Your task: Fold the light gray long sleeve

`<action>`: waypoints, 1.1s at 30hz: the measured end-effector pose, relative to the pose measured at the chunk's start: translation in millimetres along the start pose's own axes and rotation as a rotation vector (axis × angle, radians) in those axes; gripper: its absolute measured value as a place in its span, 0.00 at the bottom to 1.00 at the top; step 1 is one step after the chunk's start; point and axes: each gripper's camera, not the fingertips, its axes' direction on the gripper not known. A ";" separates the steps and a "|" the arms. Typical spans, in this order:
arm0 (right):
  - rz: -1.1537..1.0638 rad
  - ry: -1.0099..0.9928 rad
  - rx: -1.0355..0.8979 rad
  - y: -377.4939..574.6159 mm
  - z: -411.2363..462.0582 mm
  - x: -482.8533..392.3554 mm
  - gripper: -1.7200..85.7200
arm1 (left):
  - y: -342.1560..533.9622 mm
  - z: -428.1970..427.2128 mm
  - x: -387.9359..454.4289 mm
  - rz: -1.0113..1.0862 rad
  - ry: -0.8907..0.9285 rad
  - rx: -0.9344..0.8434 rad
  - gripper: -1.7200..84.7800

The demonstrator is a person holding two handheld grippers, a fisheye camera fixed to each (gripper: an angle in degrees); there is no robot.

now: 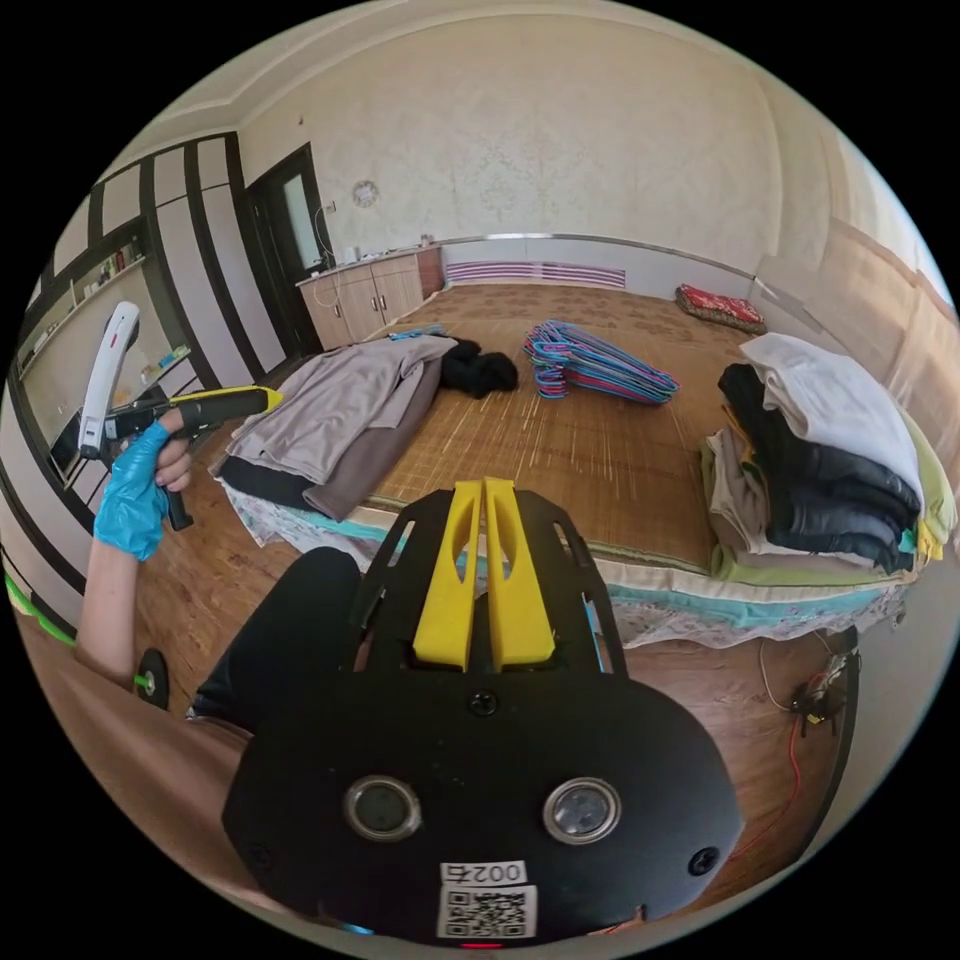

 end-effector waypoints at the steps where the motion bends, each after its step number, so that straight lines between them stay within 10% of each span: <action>1: 0.001 0.001 0.002 2.5 -1.1 -2.6 0.01 | 5.0 -0.8 -1.5 -0.003 -0.007 0.012 0.03; 33: 0.002 0.047 -0.207 39.7 140.5 -49.1 0.08 | 28.1 287.1 -75.6 -0.122 -0.106 -0.168 0.15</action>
